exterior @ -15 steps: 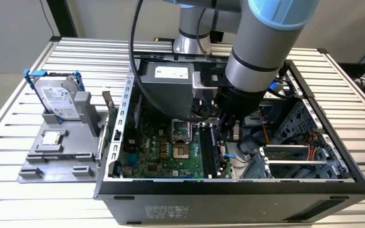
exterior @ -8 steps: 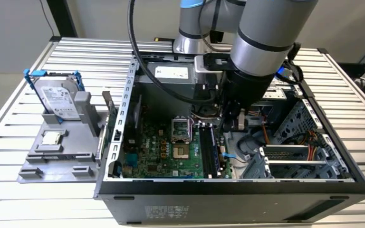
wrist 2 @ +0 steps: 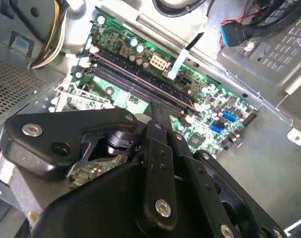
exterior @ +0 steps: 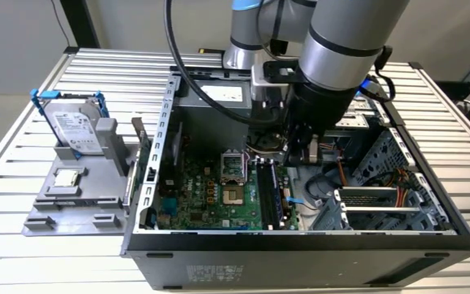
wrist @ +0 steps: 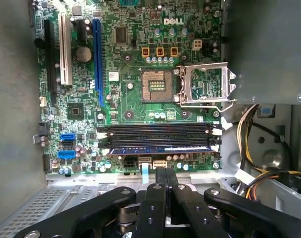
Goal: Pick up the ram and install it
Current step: 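Press down the ram until it locks into place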
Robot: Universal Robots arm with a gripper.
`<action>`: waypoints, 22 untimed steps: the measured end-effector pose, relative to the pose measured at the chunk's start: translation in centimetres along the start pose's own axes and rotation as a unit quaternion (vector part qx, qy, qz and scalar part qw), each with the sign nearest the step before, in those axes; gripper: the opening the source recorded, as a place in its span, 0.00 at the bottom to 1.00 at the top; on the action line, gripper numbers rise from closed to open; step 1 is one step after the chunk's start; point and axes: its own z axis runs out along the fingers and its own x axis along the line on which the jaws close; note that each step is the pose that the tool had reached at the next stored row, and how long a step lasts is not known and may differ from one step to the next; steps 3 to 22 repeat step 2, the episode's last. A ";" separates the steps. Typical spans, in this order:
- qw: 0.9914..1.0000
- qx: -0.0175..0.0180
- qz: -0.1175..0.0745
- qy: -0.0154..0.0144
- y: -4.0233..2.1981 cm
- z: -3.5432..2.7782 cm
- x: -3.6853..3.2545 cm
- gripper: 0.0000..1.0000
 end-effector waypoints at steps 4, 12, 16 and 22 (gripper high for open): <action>1.000 0.000 0.000 0.000 0.00 -0.03 0.00 0.00; 1.000 0.000 0.000 0.000 0.00 -0.03 0.00 0.00; 1.000 0.000 0.000 0.000 0.00 -0.03 0.00 0.00; 1.000 0.000 0.000 0.000 0.00 -0.03 0.00 0.00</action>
